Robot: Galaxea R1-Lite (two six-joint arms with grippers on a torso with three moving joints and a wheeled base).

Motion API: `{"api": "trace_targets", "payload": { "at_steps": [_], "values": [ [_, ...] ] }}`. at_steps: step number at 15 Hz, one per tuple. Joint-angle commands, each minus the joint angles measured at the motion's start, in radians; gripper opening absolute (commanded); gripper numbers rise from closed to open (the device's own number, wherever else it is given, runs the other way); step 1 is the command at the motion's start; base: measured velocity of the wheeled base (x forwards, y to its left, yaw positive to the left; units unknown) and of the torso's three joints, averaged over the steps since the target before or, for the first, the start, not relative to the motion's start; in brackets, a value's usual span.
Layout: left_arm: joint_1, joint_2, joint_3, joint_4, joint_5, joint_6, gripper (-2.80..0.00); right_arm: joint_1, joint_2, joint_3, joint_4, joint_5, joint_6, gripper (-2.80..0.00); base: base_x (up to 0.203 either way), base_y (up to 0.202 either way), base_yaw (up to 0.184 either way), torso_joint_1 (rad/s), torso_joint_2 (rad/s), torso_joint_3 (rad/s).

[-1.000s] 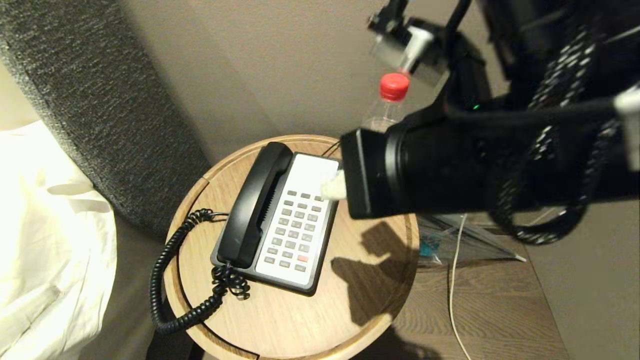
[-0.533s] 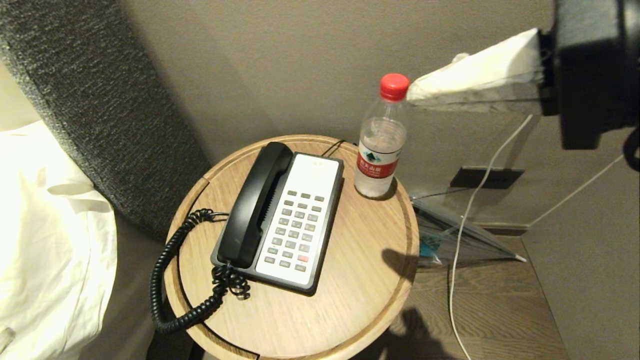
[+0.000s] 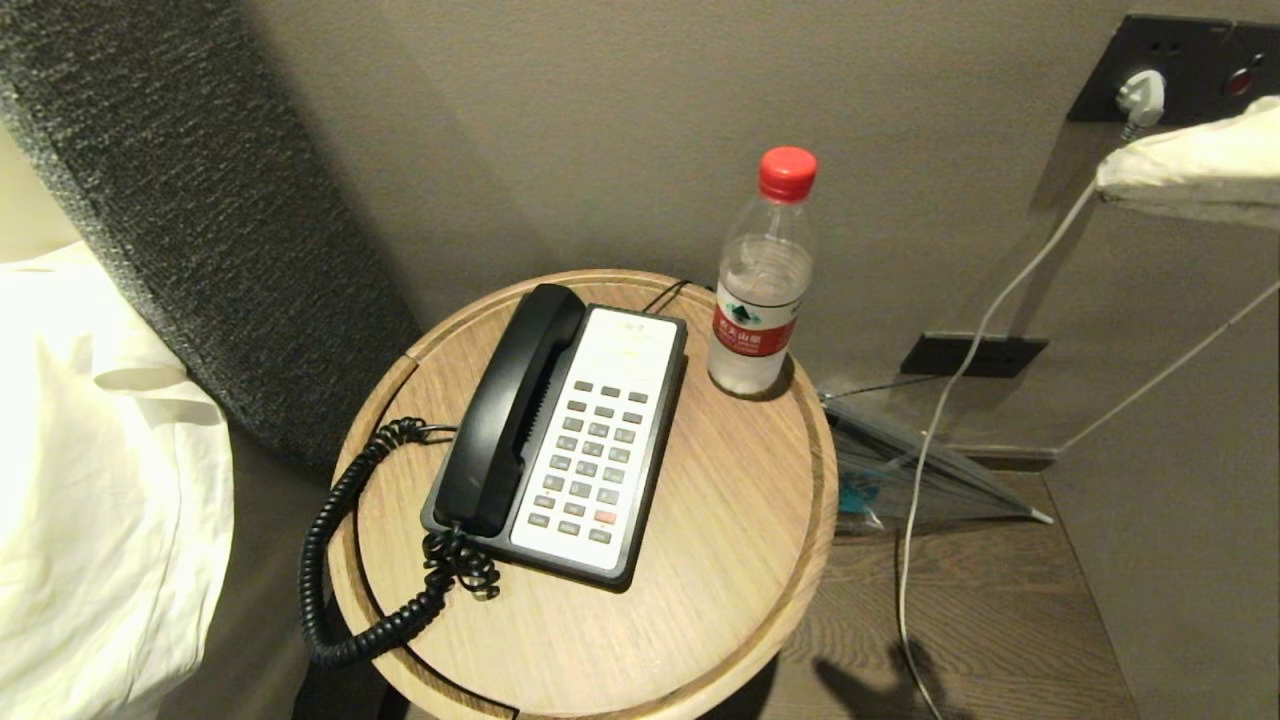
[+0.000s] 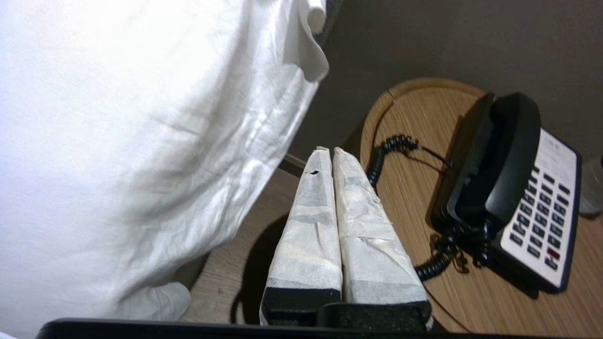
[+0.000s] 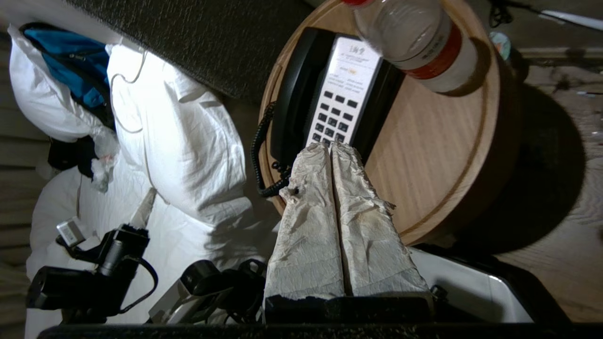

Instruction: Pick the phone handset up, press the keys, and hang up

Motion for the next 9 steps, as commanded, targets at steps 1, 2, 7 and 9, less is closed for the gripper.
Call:
{"api": "trace_targets", "payload": {
  "at_steps": [1, 2, 7, 9],
  "values": [
    [0.049, -0.005, -0.018, 0.007, 0.001, 0.002, -2.8, -0.029, -0.077, 0.028, 0.009, -0.001, 0.005, -2.8, 0.0, 0.0, 0.0, 0.0, 0.0, 0.0],
    [0.102, -0.019, -0.015, 0.024, -0.012, 0.006, -2.8, -0.045, -0.113, 0.064, 0.013, -0.001, 0.004, -2.8, 0.0, 0.0, 0.0, 0.0, 0.0, 0.0],
    [0.123, -0.225, 0.033, 0.18, -0.089, 0.02, -2.8, -0.113, -0.237, 0.131, 0.056, 0.0, 0.005, -2.8, 0.0, 0.0, 0.0, 0.0, 0.0, 0.0],
    [0.122, -0.28, 0.065, 0.243, -0.163, 0.088, -2.8, -0.147, -0.314, 0.152, 0.069, -0.002, 0.006, -2.8, 0.0, 0.0, 0.0, 0.0, 0.0, 0.0]
  ]
}}
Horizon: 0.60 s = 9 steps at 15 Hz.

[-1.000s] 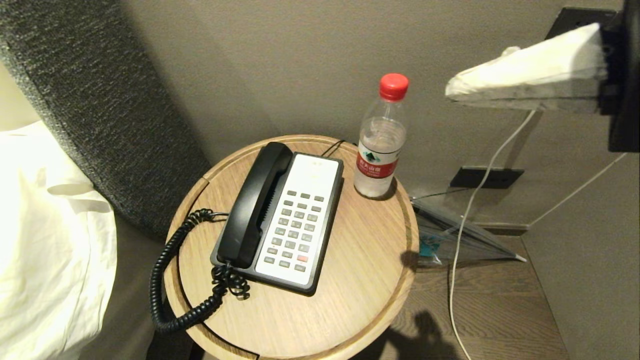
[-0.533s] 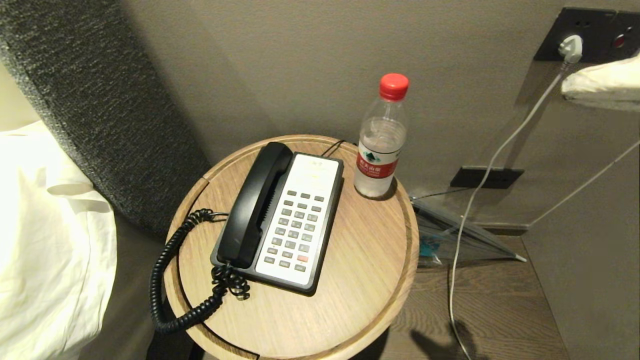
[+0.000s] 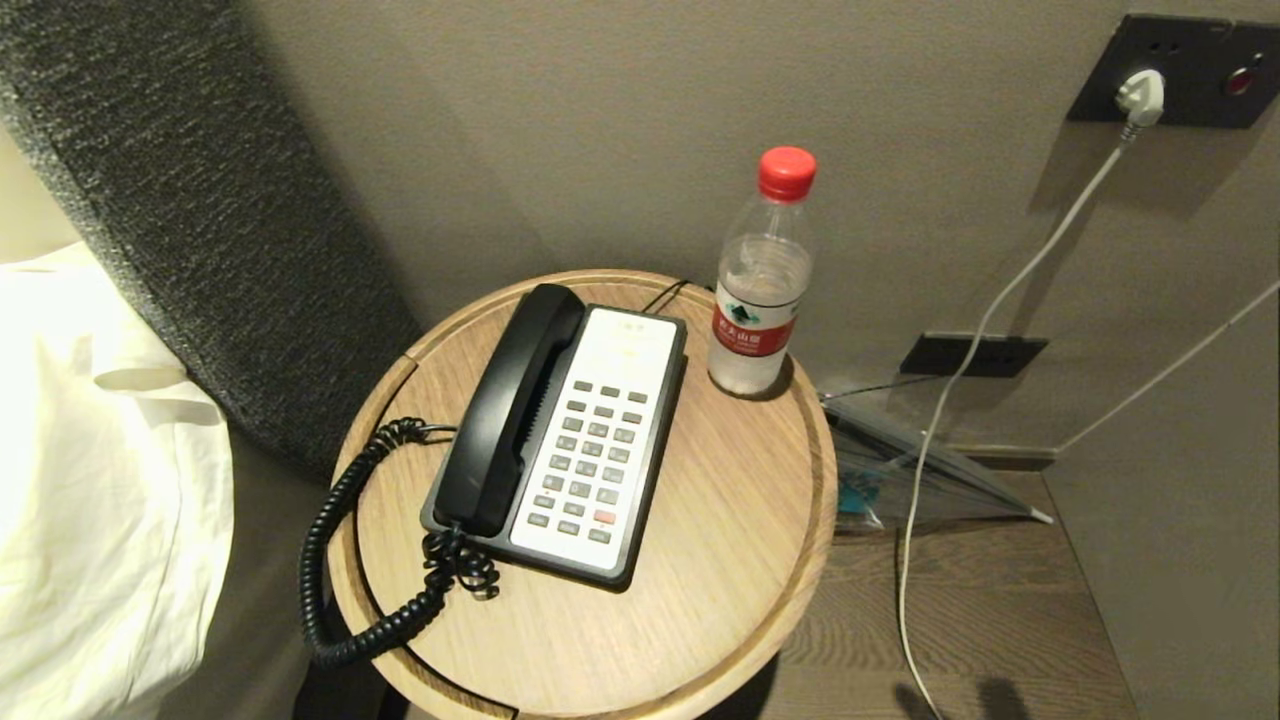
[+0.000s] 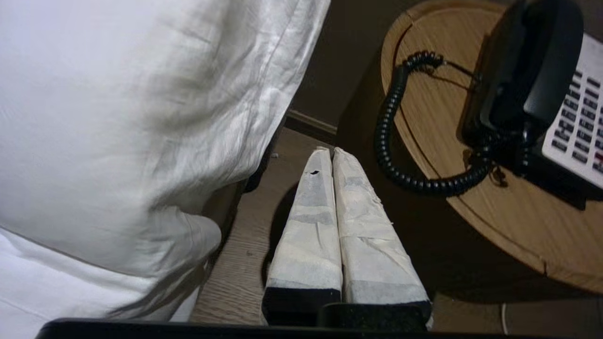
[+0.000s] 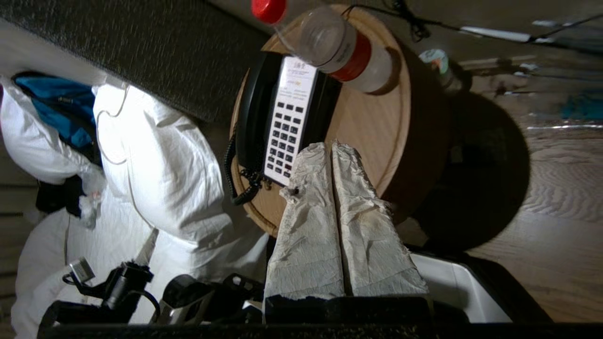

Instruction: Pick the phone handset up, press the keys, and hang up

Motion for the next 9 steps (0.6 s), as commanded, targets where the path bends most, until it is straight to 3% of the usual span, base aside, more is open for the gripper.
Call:
{"api": "trace_targets", "payload": {
  "at_steps": [1, 6, 9],
  "values": [
    [0.0, -0.058, 0.019, 0.01, -0.01, 0.02, -2.8, -0.038, -0.109, 0.022, 0.029, -0.002, 0.003, -2.8, 0.0, 0.0, 0.0, 0.0, 0.0, 0.0],
    [0.0, -0.058, 0.053, 0.007, -0.007, 0.013, -2.8, -0.2, -0.319, 0.036, 0.205, 0.014, 0.008, -2.8, 0.0, 0.0, 0.0, 0.0, 0.0, 0.0],
    [0.0, -0.058, 0.07, 0.006, 0.005, 0.012, -2.8, -0.378, -0.406, 0.036, 0.32, 0.105, 0.009, -2.8, 0.0, 0.0, 0.0, 0.0, 0.0, 0.0]
  ]
}}
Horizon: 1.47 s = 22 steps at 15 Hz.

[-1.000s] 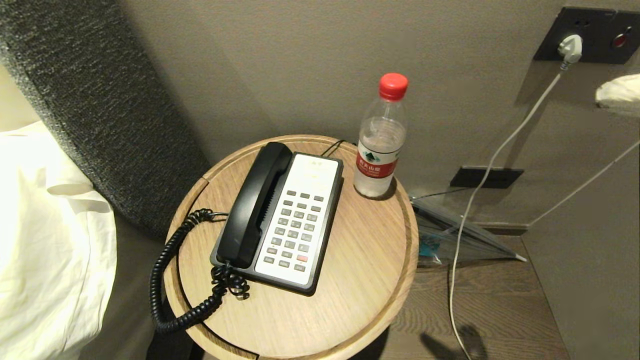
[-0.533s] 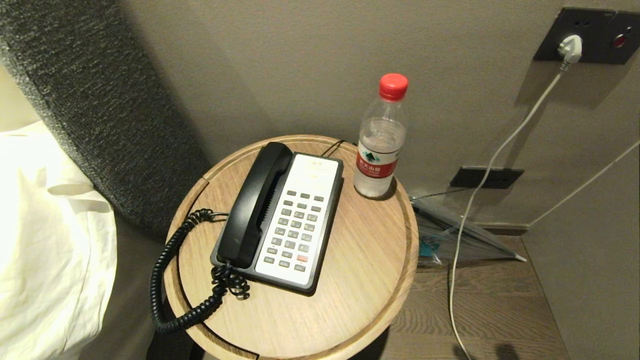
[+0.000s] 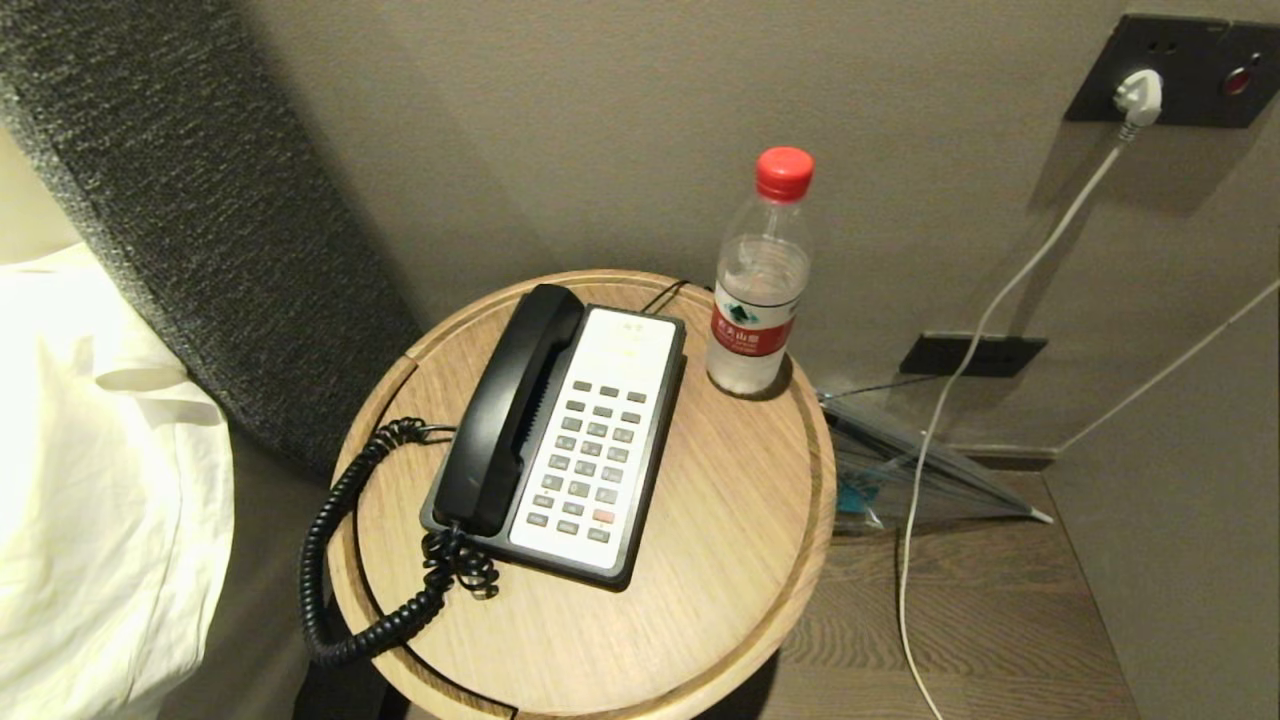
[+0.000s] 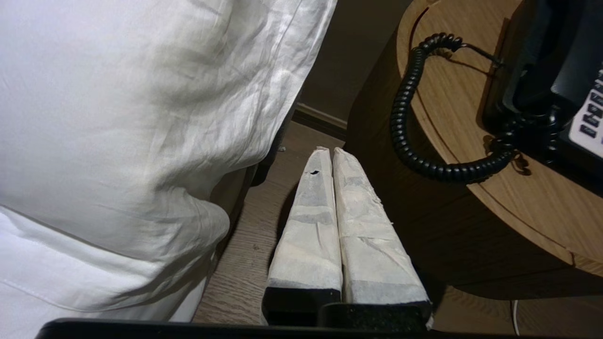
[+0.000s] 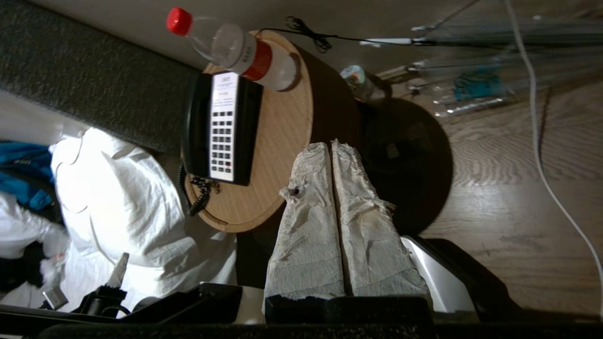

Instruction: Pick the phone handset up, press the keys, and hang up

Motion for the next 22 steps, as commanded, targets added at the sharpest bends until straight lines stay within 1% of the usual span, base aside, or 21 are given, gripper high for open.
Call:
{"api": "trace_targets", "payload": {
  "at_steps": [1, 4, 5, 6, 7, 9, 10, 11, 13, 14, 15, 16, 17, 18, 19, 20, 21, 22],
  "values": [
    [0.0, -0.002, 0.017, 0.001, 0.005, -0.002, -2.8, -0.147, -0.098, 0.002, 0.072, 0.088, 0.001, -2.8, 0.0, 0.0, 0.0, 0.0, 0.0, 0.0],
    [0.0, 0.0, 0.028, 0.001, 0.005, 0.001, -2.8, -0.384, -0.192, 0.008, 0.185, 0.297, -0.014, -2.8, 0.0, 0.0, 0.0, 0.0, 0.0, 0.0],
    [0.0, -0.002, 0.029, 0.001, 0.005, -0.001, -2.8, -0.426, -0.247, 0.023, 0.222, 0.352, -0.029, -2.8, 0.0, 0.0, 0.0, 0.0, 0.0, 0.0],
    [0.0, 0.0, 0.029, 0.001, 0.005, -0.002, -2.8, -0.448, -0.307, 0.061, 0.251, 0.386, -0.055, -2.8, 0.0, 0.0, 0.0, 0.0, 0.0, 0.0],
    [0.0, -0.002, 0.034, 0.001, 0.005, -0.004, -2.8, -0.461, -0.362, 0.115, 0.265, 0.404, -0.083, -2.8, 0.0, 0.0, 0.0, 0.0, 0.0, 0.0],
    [0.0, -0.002, 0.053, 0.0, 0.002, -0.002, -2.8, -0.482, -0.426, 0.178, 0.284, 0.418, -0.12, -2.8, 0.0, 0.0, 0.0, 0.0, 0.0, 0.0],
    [0.0, -0.001, 0.061, 0.0, -0.012, 0.002, -2.8, -0.489, -0.437, 0.208, 0.28, 0.419, -0.158, -2.8, 0.0, 0.0, 0.0, 0.0, 0.0, 0.0],
    [0.0, -0.001, 0.064, -0.003, -0.03, 0.006, -2.8, -0.493, -0.447, 0.247, 0.273, 0.413, -0.215, -2.8, 0.0, 0.0, 0.0, 0.0, 0.0, 0.0],
    [0.0, 0.0, 0.076, -0.005, -0.067, 0.008, -2.8, -0.502, -0.487, 0.34, 0.235, 0.362, -0.338, -2.8, 0.0, 0.0, 0.0, 0.0, 0.0, 0.0],
    [0.0, 0.0, 0.103, -0.007, -0.08, 0.016, -2.8, -0.503, -0.522, 0.407, 0.182, 0.327, -0.396, -2.8, 0.0, 0.0, 0.0, 0.0, 0.0, 0.0],
    [0.0, 0.0, 0.118, -0.023, -0.095, 0.029, -2.8, -0.504, -0.553, 0.519, 0.109, 0.285, -0.451, -2.8, 0.0, 0.0, 0.0, 0.0, 0.0, 0.0],
    [0.0, 0.0, 0.134, -0.045, -0.102, 0.035, -2.8, -0.505, -0.574, 0.644, 0.006, 0.234, -0.494, -2.8, 0.0, 0.0, 0.0, 0.0, 0.0, 0.0],
    [0.0, 0.0, 0.144, -0.062, -0.106, 0.058, -2.8, -0.505, -0.588, 0.76, -0.099, 0.183, -0.524, -2.8, 0.0, 0.0, 0.0, 0.0, 0.0, 0.0],
    [0.0, 0.0, 0.145, -0.067, -0.119, 0.091, -2.8, -0.506, -0.598, 0.88, -0.225, 0.131, -0.545, -2.8, 0.0, 0.0, 0.0, 0.0, 0.0, 0.0],
    [0.0, 0.0, 0.144, -0.069, -0.13, 0.107, -2.8, -0.506, -0.606, 0.988, -0.348, 0.084, -0.561, -2.8, 0.0, 0.0, 0.0, 0.0, 0.0, 0.0],
    [0.0, 0.0, 0.144, -0.07, -0.138, 0.121, -2.8, -0.507, -0.612, 1.068, -0.462, 0.049, -0.575, -2.8, 0.0, 0.0, 0.0, 0.0, 0.0, 0.0],
    [0.0, 0.0, 0.144, -0.071, -0.148, 0.142, -2.8, -0.507, -0.616, 1.15, -0.548, 0.035, -0.588, -2.8, 0.0, 0.0, 0.0, 0.0, 0.0, 0.0],
    [0.0, -0.001, 0.148, -0.075, -0.143, 0.157, -2.8, -0.507, -0.624, 1.202, -0.628, 0.033, -0.603, -2.8, 0.0, 0.0, 0.0, 0.0, 0.0, 0.0]
  ]
}}
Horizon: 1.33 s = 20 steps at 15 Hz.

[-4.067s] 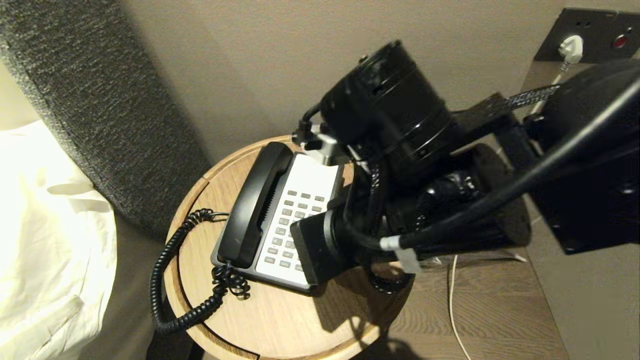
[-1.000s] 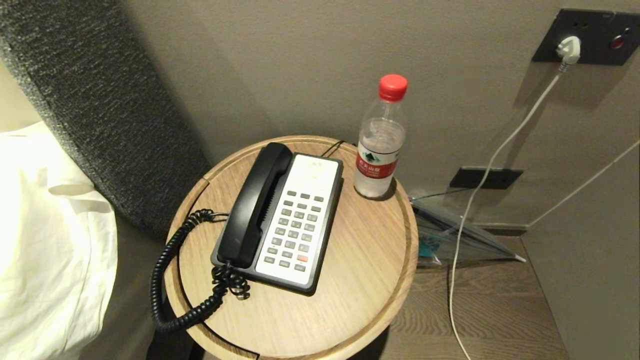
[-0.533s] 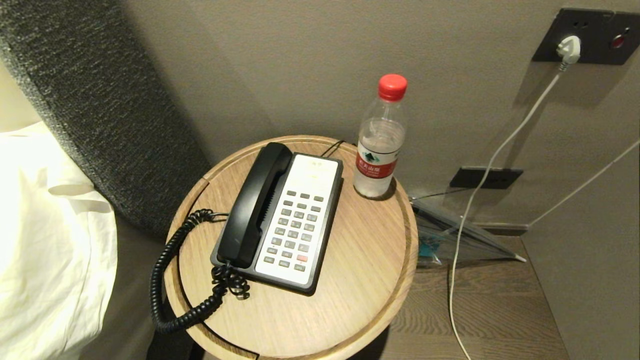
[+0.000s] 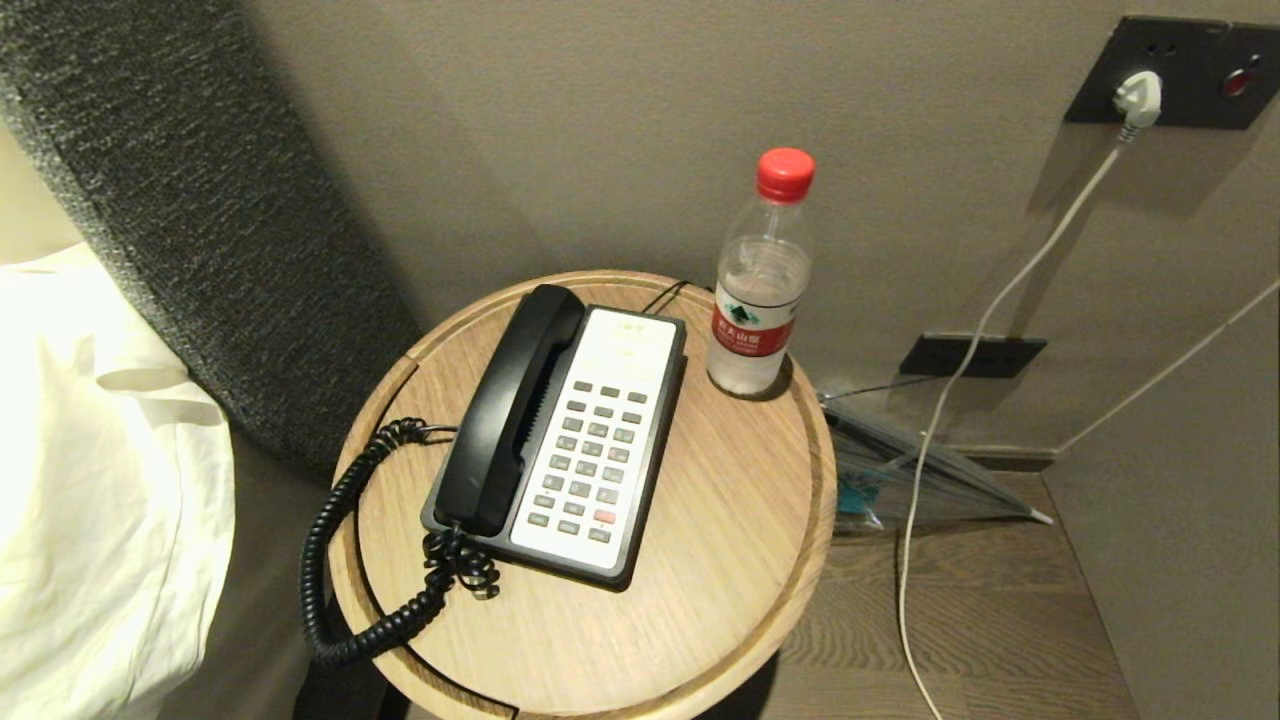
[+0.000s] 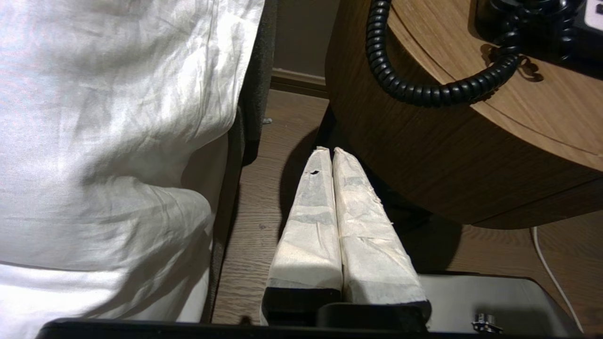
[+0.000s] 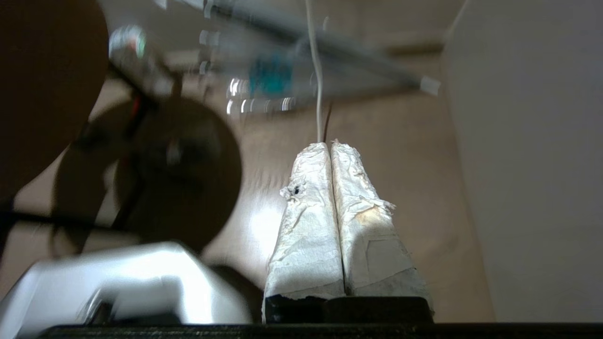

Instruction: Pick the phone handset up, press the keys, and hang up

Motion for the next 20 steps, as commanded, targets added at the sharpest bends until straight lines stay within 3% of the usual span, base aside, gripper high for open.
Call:
{"api": "trace_targets", "payload": {
  "at_steps": [1, 4, 6, 9, 14, 20],
  "values": [
    [0.0, -0.002, 0.004, -0.002, 0.005, 0.008, -2.8, 0.0, -0.028, 0.093, -0.141, 0.006, -0.013, -2.8, 0.0, 0.0, 0.0, 0.0, 0.0, 0.0],
    [0.0, -0.002, 0.011, -0.013, 0.004, 0.006, -2.8, 0.0, -0.035, 0.13, -0.219, 0.112, -0.061, -2.8, 0.0, 0.0, 0.0, 0.0, 0.0, 0.0],
    [0.0, -0.002, 0.024, -0.042, 0.019, 0.025, -2.8, 0.0, -0.037, 0.135, -0.233, 0.118, -0.074, -2.8, 0.0, 0.0, 0.0, 0.0, 0.0, 0.0],
    [0.0, -0.001, 0.08, -0.148, 0.068, 0.14, -2.8, 0.0, -0.036, 0.118, -0.171, 0.059, 0.009, -2.8, 0.0, 0.0, 0.0, 0.0, 0.0, 0.0],
    [0.0, 0.0, 0.086, -0.15, 0.046, 0.255, -2.8, 0.0, -0.037, 0.124, -0.185, 0.071, -0.013, -2.8, 0.0, 0.0, 0.0, 0.0, 0.0, 0.0],
    [0.0, -0.002, 0.087, -0.154, 0.042, 0.243, -2.8, 0.0, -0.037, 0.124, -0.175, 0.077, -0.034, -2.8, 0.0, 0.0, 0.0, 0.0, 0.0, 0.0]
  ]
}}
